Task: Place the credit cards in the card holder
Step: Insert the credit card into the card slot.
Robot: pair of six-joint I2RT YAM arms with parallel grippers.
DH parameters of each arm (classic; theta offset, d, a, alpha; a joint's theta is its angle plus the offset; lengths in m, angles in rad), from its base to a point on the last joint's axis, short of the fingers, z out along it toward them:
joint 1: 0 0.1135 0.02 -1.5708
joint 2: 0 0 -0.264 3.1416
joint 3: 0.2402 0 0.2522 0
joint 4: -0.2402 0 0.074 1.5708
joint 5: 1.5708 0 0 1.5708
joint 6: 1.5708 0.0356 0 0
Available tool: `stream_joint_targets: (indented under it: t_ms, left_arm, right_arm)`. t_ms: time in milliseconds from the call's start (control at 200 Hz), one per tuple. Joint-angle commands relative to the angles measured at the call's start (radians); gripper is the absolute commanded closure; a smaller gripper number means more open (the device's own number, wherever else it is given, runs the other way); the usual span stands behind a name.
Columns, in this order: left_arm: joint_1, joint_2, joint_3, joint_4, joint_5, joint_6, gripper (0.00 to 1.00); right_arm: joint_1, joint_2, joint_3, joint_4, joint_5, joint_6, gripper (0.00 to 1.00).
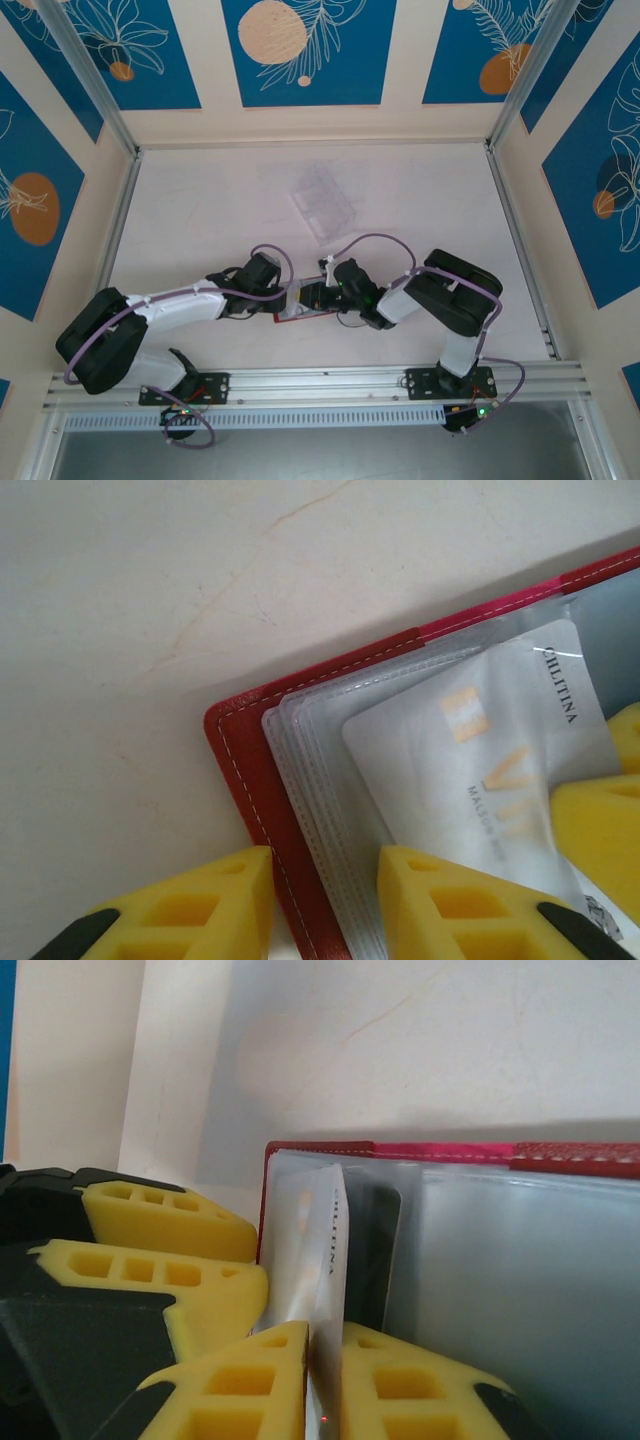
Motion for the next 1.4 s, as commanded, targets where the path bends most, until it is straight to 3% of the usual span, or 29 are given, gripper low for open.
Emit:
stream_joint_targets:
  t_ms: [0,295,440,530,675,735,1390]
  left_arm:
    - [-0.014,0.007,-0.031,-0.083,-0.011,-0.007,0.68]
    - [-0.013,0.009,-0.033,-0.075,-0.015,-0.015,0.68]
    - [-0.014,0.010,-0.033,-0.068,-0.014,-0.019,0.68]
    - [-0.014,0.009,-0.034,-0.065,-0.014,-0.020,0.68]
    - [-0.014,0.006,-0.037,-0.065,-0.015,-0.022,0.68]
    - [-0.015,0.005,-0.039,-0.064,-0.015,-0.023,0.68]
    - [-0.016,0.011,-0.049,-0.055,-0.014,-0.020,0.68]
  right_arm:
    - [0.007,-0.029,-0.024,-0.177,-0.052,-0.028,0.76]
    - [-0.026,-0.193,0.047,-0.501,-0.094,-0.134,0.57]
    - [-0.051,-0.243,0.090,-0.640,-0.081,-0.189,0.55]
    - [-0.072,-0.258,0.113,-0.693,-0.080,-0.216,0.61]
    - [-0.077,-0.248,0.182,-0.777,-0.063,-0.261,0.91]
    - [-0.077,-0.232,0.210,-0.805,-0.055,-0.277,0.97]
    - [-0.035,-0.099,0.314,-0.839,-0.058,-0.305,1.00]
